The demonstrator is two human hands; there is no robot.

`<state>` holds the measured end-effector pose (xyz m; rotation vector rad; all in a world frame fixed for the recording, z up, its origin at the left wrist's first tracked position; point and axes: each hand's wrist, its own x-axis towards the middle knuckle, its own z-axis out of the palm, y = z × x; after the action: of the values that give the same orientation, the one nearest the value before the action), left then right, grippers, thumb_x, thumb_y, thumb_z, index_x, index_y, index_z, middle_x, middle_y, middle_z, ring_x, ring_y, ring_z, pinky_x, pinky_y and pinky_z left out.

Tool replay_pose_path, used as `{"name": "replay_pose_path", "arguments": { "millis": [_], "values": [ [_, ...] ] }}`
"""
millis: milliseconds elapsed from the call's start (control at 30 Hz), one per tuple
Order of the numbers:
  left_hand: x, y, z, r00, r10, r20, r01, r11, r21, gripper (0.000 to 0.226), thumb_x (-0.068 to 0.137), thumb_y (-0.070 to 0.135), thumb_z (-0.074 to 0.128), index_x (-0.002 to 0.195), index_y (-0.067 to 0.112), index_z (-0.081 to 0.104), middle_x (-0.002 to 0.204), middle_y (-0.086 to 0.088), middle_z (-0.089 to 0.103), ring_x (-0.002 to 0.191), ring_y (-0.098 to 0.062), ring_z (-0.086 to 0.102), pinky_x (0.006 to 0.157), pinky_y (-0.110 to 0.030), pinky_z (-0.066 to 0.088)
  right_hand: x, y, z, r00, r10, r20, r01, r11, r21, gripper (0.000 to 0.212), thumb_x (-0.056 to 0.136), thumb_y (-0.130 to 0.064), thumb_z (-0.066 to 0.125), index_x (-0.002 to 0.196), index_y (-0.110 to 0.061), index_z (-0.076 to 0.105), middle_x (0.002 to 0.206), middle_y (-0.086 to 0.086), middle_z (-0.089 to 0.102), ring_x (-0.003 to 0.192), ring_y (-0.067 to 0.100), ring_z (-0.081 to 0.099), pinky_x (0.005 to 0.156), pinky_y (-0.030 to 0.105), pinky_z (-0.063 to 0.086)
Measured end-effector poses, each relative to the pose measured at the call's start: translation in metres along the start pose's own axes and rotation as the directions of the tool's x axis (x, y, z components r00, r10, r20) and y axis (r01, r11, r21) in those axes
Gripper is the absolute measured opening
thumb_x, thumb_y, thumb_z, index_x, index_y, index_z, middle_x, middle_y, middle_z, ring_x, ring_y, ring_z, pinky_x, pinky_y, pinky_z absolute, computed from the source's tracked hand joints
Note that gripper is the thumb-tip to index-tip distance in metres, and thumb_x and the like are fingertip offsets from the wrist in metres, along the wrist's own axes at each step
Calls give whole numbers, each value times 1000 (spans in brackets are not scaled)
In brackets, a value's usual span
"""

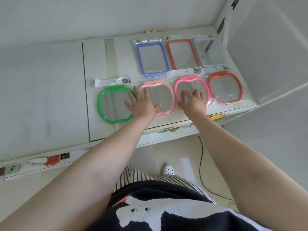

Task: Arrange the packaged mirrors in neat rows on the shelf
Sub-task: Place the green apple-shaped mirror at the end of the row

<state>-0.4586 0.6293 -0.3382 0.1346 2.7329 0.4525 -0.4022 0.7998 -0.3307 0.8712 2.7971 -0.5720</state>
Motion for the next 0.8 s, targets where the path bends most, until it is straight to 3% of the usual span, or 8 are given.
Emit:
{"name": "replay_pose_path", "arguments": {
  "millis": [133,333,433,500,567,633,800],
  "values": [
    [0,4,4,999,-22,-35,22,1000,13,97,78,54,66,152,25,11,162,-9,-9,149,-36,-8,115,-61,3,3,6,2,999,-41,23,41,999,1,36,91,-53,43,120,-34,53,154,14,23,142,34,20,116,45,18],
    [-2,6,6,997,-16,-81,19,999,33,93,78,51,67,151,23,17,162,-9,-6,149,-37,-8,115,-62,2,4,11,3,998,-65,-12,65,998,-16,37,88,-56,46,116,-33,53,144,15,37,133,35,32,112,46,23],
    [-6,13,9,981,94,-168,-86,995,54,89,80,51,63,152,25,17,163,-8,-5,149,-34,-8,116,-61,0,13,23,-16,992,-41,-117,49,996,71,47,90,-44,51,136,-33,47,152,12,30,138,34,27,113,45,20],
    [-7,25,11,962,229,-149,-215,971,103,89,79,56,61,152,30,18,163,-6,-5,150,-33,-7,117,-60,1,29,43,-33,985,21,-170,-9,997,70,54,89,-43,52,141,-36,41,156,10,26,142,32,24,115,44,21],
    [-6,37,15,955,292,-58,-284,952,115,89,79,57,62,151,32,17,162,-6,-9,149,-35,-9,115,-62,3,45,67,-47,988,104,-114,-99,994,43,58,90,-49,51,144,-38,35,160,9,18,146,32,15,117,45,14],
    [-5,45,20,970,240,29,-242,968,60,90,81,53,63,152,33,12,162,-6,-14,148,-38,-12,115,-61,2,54,86,-54,991,136,-13,-136,991,14,62,90,-53,49,147,-40,29,161,9,12,148,33,6,118,47,8],
    [-5,49,28,984,176,18,-176,982,60,88,83,49,64,152,31,13,162,-8,-12,147,-41,-9,116,-60,0,55,92,-44,992,95,80,-94,995,-20,72,88,-52,53,150,-44,16,162,9,1,149,34,2,119,51,7]
  ]
}}
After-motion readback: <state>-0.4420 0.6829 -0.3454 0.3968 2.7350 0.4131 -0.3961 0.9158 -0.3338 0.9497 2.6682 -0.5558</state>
